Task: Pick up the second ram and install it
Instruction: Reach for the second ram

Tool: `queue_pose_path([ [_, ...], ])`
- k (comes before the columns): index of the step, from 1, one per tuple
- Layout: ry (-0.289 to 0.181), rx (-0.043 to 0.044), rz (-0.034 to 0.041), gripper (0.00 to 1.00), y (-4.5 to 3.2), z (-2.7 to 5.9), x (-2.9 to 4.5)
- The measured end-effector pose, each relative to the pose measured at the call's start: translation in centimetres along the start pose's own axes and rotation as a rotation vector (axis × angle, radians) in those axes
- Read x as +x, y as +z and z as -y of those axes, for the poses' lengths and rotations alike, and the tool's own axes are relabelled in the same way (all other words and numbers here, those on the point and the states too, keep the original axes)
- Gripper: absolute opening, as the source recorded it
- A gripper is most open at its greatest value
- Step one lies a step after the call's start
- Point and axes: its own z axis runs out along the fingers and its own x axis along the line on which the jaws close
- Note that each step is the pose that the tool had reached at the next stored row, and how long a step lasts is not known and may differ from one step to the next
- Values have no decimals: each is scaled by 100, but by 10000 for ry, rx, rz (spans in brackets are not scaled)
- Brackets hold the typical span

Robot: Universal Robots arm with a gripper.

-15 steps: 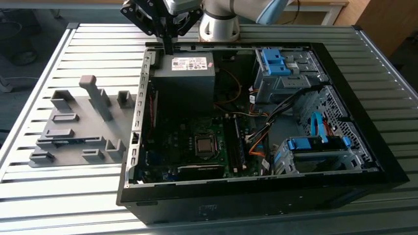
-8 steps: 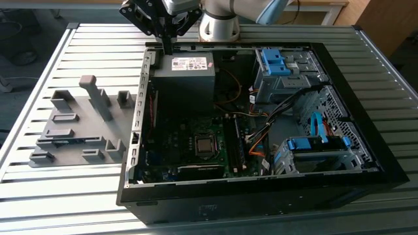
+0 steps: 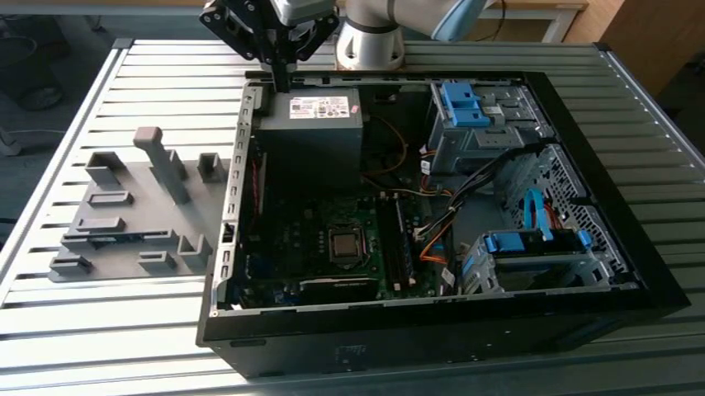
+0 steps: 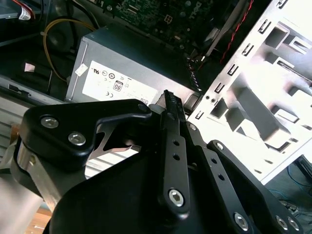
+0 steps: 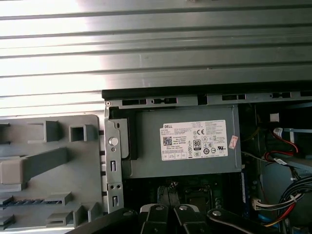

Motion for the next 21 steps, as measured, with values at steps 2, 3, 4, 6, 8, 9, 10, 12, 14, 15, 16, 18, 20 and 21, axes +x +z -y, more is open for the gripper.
queue_pose_path([
  [2,0,0,-1,11,0,0,4],
  [3,0,0,-1,11,1,0,5],
  [4,0,0,-1,11,1,1,7],
  [6,1,0,-1,11,2,1,12],
  [8,0,0,-3,11,2,1,15],
  [9,1,0,-4,11,2,1,17],
  [10,1,0,-4,11,2,1,19],
  [12,1,0,-6,11,3,2,24],
  [14,1,0,-8,11,3,2,28],
  [15,1,0,-9,11,4,2,30],
  [16,1,0,-9,11,4,3,32],
  [18,1,0,-10,11,4,3,36],
  [20,1,1,-12,11,4,3,40],
  [21,1,1,-12,11,5,3,41],
])
